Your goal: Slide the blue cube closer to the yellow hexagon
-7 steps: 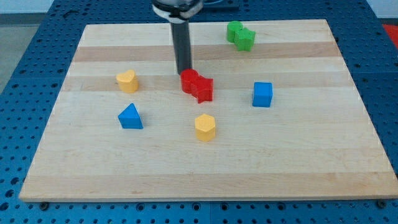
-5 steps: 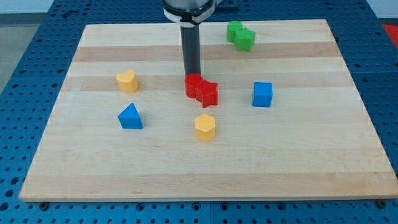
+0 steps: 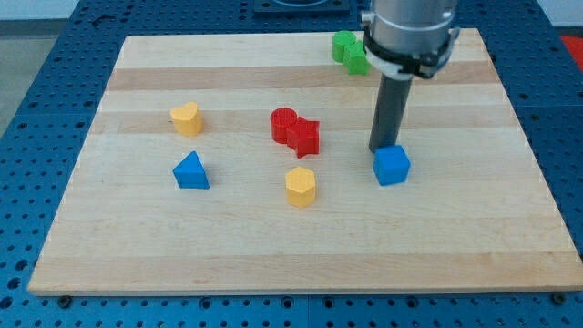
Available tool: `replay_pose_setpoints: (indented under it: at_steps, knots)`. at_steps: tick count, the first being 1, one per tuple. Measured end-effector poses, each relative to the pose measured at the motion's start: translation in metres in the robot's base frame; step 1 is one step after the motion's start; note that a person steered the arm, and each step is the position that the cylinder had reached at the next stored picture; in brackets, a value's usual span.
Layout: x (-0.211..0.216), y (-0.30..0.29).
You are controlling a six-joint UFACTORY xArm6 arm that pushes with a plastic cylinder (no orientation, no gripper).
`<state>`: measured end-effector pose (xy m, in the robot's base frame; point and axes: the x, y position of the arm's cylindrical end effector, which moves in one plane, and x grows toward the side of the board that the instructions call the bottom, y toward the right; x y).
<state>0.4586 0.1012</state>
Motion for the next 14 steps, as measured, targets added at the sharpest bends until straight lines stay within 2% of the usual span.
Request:
replay_pose_setpoints:
  at_steps: [1, 2, 3, 4, 5, 6, 7, 8, 9, 11, 13, 14]
  knots:
    - [0.042, 0.007]
    - [0.062, 0.016]
    - [0.066, 0.067]
    - [0.092, 0.11]
    - [0.125, 0.093]
    - [0.111, 0.057]
    - [0.091, 0.061]
    - [0.087, 0.04]
    - [0.097, 0.003]
    - [0.129, -0.034]
    - [0.103, -0.064]
    - [0.097, -0.055]
